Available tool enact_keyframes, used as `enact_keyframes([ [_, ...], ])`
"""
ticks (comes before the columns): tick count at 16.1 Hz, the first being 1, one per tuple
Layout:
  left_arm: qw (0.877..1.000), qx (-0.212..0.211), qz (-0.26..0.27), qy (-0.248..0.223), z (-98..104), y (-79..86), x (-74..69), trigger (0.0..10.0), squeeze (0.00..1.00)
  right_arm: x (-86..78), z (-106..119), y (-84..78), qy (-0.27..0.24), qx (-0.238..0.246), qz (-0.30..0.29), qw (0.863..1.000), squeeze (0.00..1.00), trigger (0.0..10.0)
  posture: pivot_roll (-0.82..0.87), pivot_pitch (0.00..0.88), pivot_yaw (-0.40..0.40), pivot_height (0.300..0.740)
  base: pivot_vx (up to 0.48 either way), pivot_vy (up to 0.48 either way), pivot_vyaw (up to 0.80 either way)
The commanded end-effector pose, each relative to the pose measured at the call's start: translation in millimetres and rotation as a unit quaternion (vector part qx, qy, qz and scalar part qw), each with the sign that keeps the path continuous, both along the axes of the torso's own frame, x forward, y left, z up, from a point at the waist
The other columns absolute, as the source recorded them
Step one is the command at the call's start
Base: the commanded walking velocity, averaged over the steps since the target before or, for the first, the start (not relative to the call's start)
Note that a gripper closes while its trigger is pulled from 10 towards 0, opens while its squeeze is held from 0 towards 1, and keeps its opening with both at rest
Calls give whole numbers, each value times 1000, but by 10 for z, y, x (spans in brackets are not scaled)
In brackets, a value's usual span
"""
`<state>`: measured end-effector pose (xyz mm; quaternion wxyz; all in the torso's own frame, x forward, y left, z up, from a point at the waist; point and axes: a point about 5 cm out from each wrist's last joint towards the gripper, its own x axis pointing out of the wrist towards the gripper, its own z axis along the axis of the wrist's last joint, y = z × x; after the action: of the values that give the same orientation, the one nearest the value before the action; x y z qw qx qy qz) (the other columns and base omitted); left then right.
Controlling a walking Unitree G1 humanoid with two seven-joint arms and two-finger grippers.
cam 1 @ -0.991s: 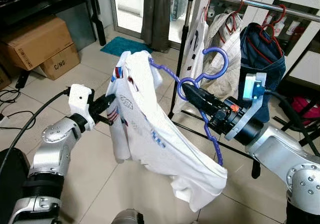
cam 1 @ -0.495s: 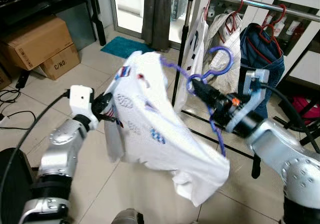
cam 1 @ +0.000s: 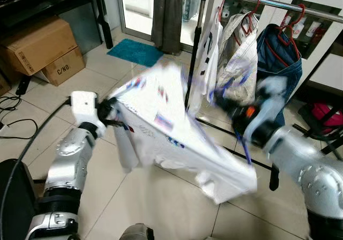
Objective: Hang hanger
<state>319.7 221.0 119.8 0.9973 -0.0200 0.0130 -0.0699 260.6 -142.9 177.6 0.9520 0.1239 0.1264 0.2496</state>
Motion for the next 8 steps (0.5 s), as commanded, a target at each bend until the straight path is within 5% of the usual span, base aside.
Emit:
enact_keyframes([
  [1, 999, -1, 25, -29, 127, 83, 36, 0, 0, 2, 39, -49, -10, -17, -17, 1000, 0, 10000, -8, 34, -13, 740, 0, 0, 0],
  [8, 998, 10, 26, -47, 186, 51, 45, 0, 0, 4, 75, -39, -32, -49, 12, 998, 0, 10000, -9, 35, -16, 740, 0, 0, 0],
])
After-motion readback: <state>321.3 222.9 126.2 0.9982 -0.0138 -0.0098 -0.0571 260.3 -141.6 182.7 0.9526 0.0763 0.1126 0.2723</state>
